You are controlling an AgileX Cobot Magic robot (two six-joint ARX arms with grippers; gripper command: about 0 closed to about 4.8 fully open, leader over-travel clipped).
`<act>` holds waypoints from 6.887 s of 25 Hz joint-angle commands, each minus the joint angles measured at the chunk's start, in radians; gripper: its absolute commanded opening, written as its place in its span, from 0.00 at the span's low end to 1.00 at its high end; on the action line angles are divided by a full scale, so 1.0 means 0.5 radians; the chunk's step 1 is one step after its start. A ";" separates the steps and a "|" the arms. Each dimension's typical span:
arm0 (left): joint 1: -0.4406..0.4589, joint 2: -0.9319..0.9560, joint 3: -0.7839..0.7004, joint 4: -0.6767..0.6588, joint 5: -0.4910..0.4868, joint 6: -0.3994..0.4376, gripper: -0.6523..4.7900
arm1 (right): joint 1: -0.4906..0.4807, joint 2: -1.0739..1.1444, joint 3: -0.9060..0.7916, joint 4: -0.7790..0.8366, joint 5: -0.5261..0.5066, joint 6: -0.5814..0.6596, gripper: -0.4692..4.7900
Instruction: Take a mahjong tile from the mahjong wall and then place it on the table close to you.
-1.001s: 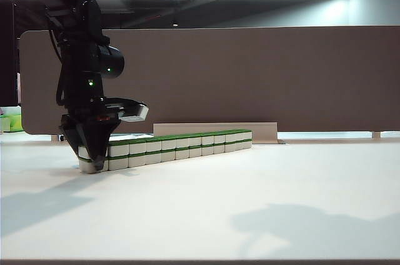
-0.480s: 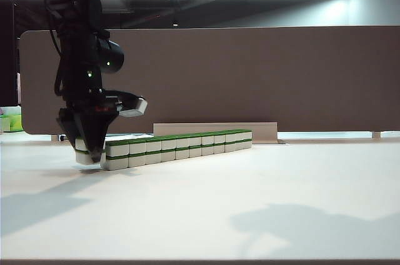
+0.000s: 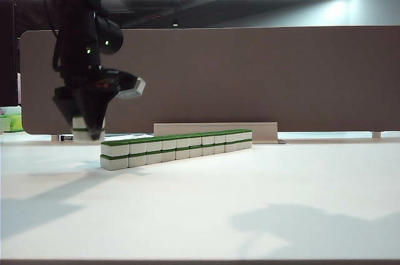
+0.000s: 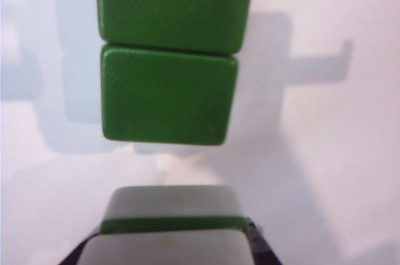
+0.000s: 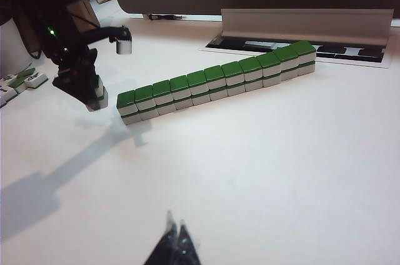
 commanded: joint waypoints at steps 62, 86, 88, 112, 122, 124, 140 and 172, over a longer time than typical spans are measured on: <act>-1.341 0.333 0.054 0.410 0.105 0.218 0.51 | -0.013 0.009 0.008 0.105 0.639 -0.015 0.09; -1.337 0.324 0.269 0.025 -0.007 0.220 0.87 | -0.013 0.008 0.008 0.105 0.639 -0.015 0.09; -1.337 0.324 0.271 -0.038 -0.007 0.220 0.97 | -0.013 0.008 0.008 0.105 0.639 -0.015 0.09; -0.703 0.298 0.685 -0.172 -0.481 -0.301 0.98 | -0.012 0.009 0.008 0.088 0.639 -0.014 0.09; -0.465 0.197 0.722 -0.173 -0.460 -0.281 0.98 | -0.010 0.008 0.008 0.091 0.468 -0.013 0.09; -0.391 0.189 0.722 -0.173 -0.341 -0.253 0.98 | -0.008 0.009 0.008 0.090 0.156 -0.013 0.09; -0.163 0.191 0.648 -0.166 -0.072 -0.125 0.98 | 0.000 0.010 0.008 -0.120 -0.215 -0.006 0.09; -0.160 0.364 0.403 0.059 -0.175 0.031 0.79 | 0.000 0.010 0.008 -0.201 -0.216 -0.006 0.09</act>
